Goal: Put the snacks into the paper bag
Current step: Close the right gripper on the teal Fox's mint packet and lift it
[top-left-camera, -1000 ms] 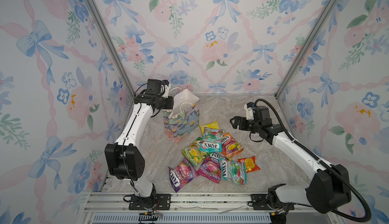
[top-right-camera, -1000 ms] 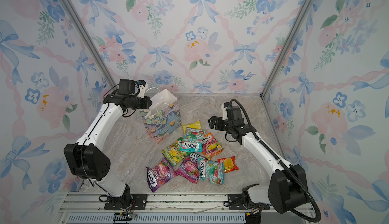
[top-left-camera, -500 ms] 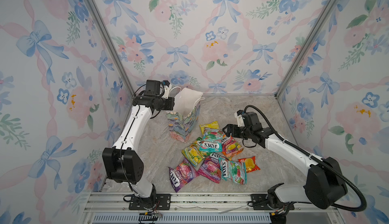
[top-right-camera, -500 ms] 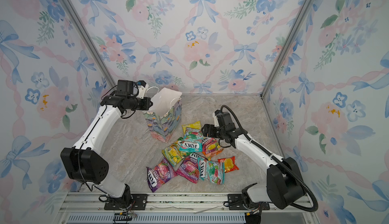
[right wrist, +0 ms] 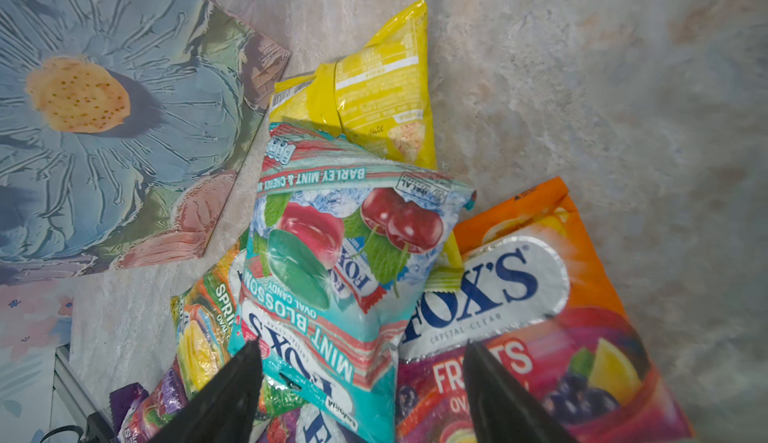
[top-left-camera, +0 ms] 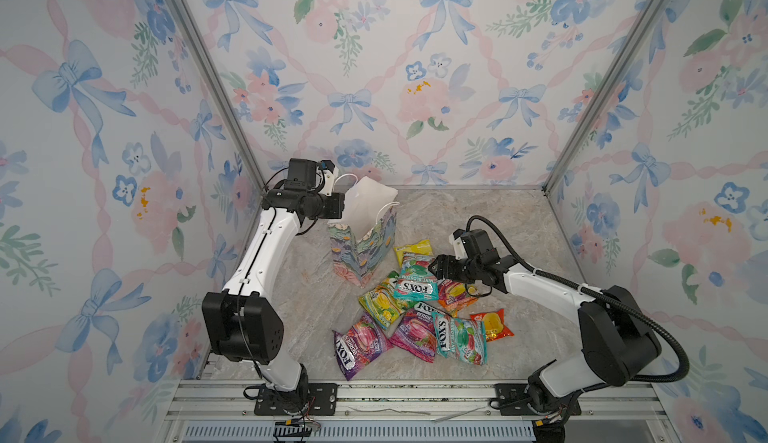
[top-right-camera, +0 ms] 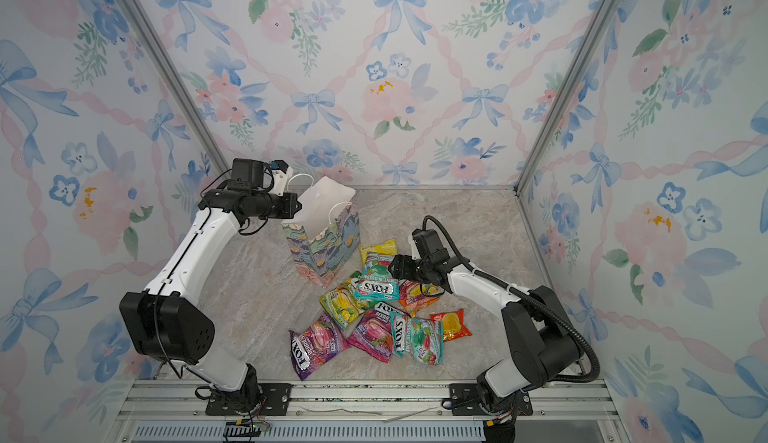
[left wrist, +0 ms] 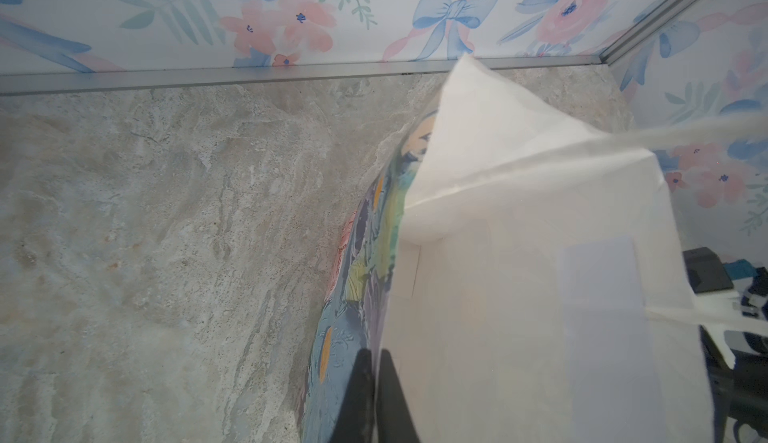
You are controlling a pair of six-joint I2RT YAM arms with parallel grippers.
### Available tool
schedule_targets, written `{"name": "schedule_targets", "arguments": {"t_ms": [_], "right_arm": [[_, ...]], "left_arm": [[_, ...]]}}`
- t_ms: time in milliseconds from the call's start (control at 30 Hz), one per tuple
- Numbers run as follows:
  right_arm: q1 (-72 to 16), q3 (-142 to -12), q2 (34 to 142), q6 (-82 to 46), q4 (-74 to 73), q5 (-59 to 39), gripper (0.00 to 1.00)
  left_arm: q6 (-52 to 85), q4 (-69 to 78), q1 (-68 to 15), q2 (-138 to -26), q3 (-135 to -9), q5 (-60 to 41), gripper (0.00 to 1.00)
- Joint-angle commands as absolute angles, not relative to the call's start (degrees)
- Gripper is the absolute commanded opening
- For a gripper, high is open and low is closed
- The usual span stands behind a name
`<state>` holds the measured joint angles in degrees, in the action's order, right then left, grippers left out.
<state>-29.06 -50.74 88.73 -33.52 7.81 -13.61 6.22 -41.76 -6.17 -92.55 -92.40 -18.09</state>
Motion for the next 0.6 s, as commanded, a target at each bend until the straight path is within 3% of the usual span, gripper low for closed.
{"name": "schedule_targets", "arguments": {"t_ms": [0, 333, 567], "right_arm": [[-30.04, -49.62, 90.70, -34.76, 5.54, -14.43, 0.76], [-32.15, -51.60, 96.48, -35.42, 2.90, -15.80, 0.62], [-32.27, -51.45, 97.30, -36.98, 0.75, -16.52, 0.33]], "left_arm": [[6.24, -42.19, -6.15, -91.52, -92.86, -19.41, 0.00], [5.72, -41.96, -8.78, -88.71, -94.35, -17.06, 0.00], [4.83, -41.87, -13.03, -87.29, -94.12, -12.01, 0.00]]}}
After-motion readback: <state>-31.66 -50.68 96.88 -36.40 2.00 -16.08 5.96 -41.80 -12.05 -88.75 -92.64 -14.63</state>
